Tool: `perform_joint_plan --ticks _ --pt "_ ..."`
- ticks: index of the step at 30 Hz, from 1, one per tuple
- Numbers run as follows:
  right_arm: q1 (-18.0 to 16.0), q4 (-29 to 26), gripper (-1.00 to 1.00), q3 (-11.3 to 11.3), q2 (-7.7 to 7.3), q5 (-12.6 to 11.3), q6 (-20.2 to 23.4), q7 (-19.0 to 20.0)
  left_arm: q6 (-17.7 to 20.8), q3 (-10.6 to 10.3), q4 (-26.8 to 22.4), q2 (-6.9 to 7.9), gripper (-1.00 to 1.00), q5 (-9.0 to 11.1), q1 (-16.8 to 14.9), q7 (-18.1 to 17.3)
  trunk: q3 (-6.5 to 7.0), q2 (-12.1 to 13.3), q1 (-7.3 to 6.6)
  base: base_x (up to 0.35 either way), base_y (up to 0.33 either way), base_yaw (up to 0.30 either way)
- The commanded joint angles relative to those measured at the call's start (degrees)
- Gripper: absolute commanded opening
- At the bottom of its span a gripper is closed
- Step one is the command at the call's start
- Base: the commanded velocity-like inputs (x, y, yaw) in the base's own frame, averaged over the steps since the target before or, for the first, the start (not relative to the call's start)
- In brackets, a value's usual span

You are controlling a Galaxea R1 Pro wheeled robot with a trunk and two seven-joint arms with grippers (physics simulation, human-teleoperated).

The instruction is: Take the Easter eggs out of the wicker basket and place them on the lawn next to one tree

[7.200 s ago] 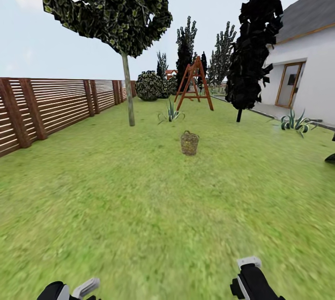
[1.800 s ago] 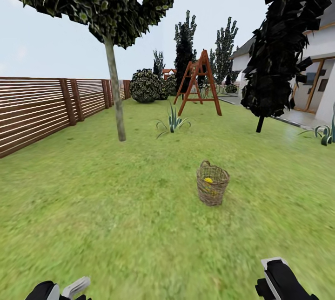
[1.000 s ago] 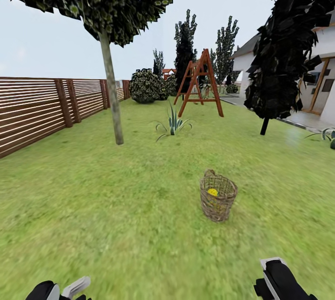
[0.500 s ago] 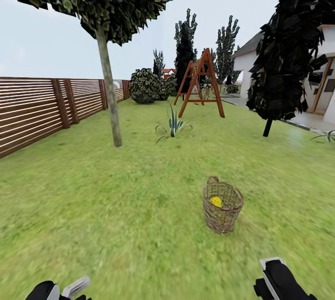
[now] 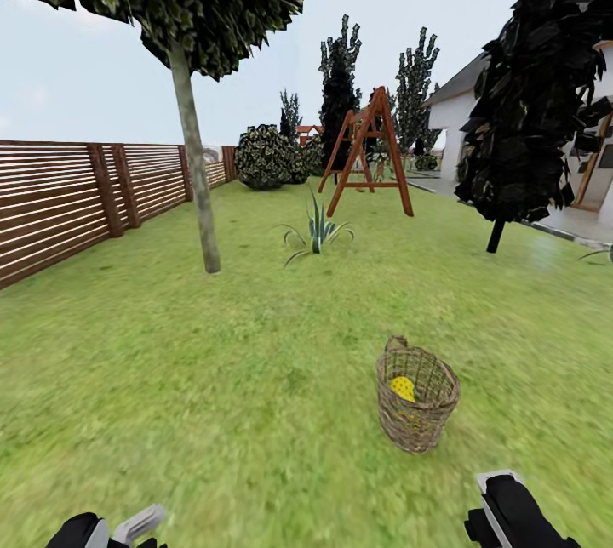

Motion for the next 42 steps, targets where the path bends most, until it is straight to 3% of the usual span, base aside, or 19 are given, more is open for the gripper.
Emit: perform_joint_plan --ticks 1,20,42 --pt "-0.03 -0.06 1.00 0.03 -0.05 0.47 0.28 0.22 0.27 0.15 -0.04 -0.03 1.00 -0.22 -0.04 -0.28 -0.07 -0.04 0.04 0.341 0.000 0.000" --pt "-0.03 0.00 1.00 0.19 0.06 0.47 0.28 0.21 0.29 0.24 -0.04 0.01 1.00 -0.22 -0.04 -0.31 -0.07 -0.04 0.04 0.341 0.003 0.000" --pt "-0.03 0.02 1.00 0.28 0.15 0.51 0.28 0.21 0.31 0.24 -0.04 0.01 1.00 -0.22 -0.04 -0.28 -0.07 -0.04 0.04 0.341 0.138 0.000"
